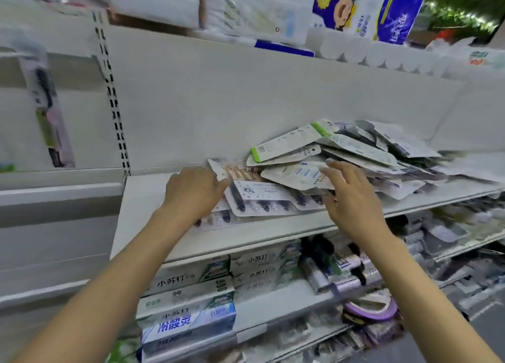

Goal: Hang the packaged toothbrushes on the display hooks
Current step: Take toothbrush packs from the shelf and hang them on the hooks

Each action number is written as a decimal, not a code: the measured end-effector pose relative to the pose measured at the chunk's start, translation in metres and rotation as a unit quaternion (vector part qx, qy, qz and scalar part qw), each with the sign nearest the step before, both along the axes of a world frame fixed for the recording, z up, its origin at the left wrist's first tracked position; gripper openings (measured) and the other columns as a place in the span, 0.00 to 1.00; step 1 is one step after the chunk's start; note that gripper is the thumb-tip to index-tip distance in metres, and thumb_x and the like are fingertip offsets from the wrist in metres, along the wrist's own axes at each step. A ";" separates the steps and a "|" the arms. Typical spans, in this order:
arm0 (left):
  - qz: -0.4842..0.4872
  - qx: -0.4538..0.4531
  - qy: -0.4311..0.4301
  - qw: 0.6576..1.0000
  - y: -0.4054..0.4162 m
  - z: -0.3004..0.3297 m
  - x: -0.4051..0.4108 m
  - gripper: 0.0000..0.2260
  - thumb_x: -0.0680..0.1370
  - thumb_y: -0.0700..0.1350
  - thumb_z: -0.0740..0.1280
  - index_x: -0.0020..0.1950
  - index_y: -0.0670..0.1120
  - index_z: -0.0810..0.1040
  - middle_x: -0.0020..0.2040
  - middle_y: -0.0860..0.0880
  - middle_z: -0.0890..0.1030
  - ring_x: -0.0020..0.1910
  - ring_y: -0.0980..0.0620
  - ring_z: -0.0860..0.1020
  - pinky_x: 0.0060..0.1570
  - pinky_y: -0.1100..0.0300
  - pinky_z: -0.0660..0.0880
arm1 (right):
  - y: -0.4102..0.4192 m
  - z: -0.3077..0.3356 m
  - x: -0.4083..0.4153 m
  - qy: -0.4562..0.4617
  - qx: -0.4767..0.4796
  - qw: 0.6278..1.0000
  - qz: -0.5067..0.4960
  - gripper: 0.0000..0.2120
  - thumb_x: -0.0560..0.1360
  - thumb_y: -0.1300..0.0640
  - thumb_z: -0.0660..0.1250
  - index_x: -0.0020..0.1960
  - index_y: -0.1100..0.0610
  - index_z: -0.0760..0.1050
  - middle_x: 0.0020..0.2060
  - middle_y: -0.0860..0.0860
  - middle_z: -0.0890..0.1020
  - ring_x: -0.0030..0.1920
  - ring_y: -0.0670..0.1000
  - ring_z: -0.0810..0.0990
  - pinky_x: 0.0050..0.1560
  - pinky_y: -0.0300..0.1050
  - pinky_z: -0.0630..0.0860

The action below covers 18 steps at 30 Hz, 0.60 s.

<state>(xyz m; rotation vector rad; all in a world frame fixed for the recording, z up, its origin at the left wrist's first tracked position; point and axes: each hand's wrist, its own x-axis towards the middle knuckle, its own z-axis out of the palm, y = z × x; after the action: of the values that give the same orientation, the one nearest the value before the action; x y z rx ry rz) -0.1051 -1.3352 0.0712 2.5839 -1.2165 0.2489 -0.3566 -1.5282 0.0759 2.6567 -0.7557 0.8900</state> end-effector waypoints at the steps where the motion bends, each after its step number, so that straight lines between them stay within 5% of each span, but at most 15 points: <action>1: 0.016 0.007 -0.001 1.000 -0.007 -0.001 -0.002 0.27 0.81 0.66 0.51 0.48 0.50 0.82 0.49 0.48 0.82 0.51 0.44 0.78 0.43 0.53 0.70 | -0.012 -0.001 0.003 0.012 -0.002 1.000 0.002 0.27 0.70 0.68 0.72 0.68 0.60 0.73 0.66 0.59 0.75 0.66 0.62 0.72 0.61 0.57 0.74; 4: 0.057 0.004 0.025 0.998 -0.028 -0.004 -0.010 0.29 0.79 0.70 0.52 0.44 0.47 0.78 0.47 0.47 0.82 0.48 0.45 0.78 0.45 0.53 0.69 | -0.037 -0.002 0.008 0.045 -0.012 0.999 0.020 0.28 0.68 0.69 0.73 0.67 0.59 0.75 0.65 0.57 0.76 0.62 0.62 0.75 0.53 0.57 0.79; 8: 0.094 -0.054 0.096 0.989 -0.048 -0.008 -0.018 0.34 0.75 0.70 0.61 0.69 0.45 0.71 0.65 0.44 0.78 0.65 0.41 0.73 0.60 0.47 0.69 | -0.062 -0.003 0.016 0.028 0.029 0.996 0.078 0.27 0.65 0.71 0.73 0.62 0.58 0.77 0.58 0.55 0.75 0.56 0.60 0.75 0.39 0.56 0.78; 11: 0.090 -0.138 0.170 0.972 -0.050 -0.012 -0.017 0.32 0.73 0.66 0.68 0.68 0.47 0.67 0.63 0.45 0.79 0.62 0.41 0.76 0.58 0.48 0.73 | -0.067 -0.003 0.020 -0.008 0.065 0.987 0.145 0.22 0.61 0.71 0.75 0.53 0.57 0.80 0.49 0.52 0.76 0.52 0.58 0.75 0.38 0.53 0.76; 15: 0.075 -0.291 0.330 0.895 -0.046 -0.010 -0.019 0.29 0.72 0.53 0.77 0.66 0.44 0.70 0.64 0.46 0.79 0.65 0.45 0.76 0.50 0.56 0.72 | -0.056 -0.001 0.025 -0.044 0.062 0.968 0.238 0.13 0.68 0.64 0.76 0.50 0.54 0.81 0.48 0.48 0.80 0.52 0.54 0.74 0.44 0.49 0.73; 18: 0.084 -0.385 0.402 0.827 -0.041 -0.003 -0.025 0.20 0.72 0.45 0.77 0.57 0.41 0.73 0.52 0.46 0.83 0.51 0.47 0.82 0.47 0.51 0.78 | -0.048 0.002 0.035 -0.081 0.096 0.950 0.288 0.06 0.76 0.59 0.72 0.51 0.52 0.78 0.47 0.46 0.81 0.50 0.51 0.75 0.45 0.48 0.73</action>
<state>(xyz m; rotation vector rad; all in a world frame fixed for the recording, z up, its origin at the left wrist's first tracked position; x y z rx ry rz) -0.1299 -1.3764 0.0679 1.7369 -0.4244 -0.2629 -0.3214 -1.5760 0.0781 3.0653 -0.0762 1.2355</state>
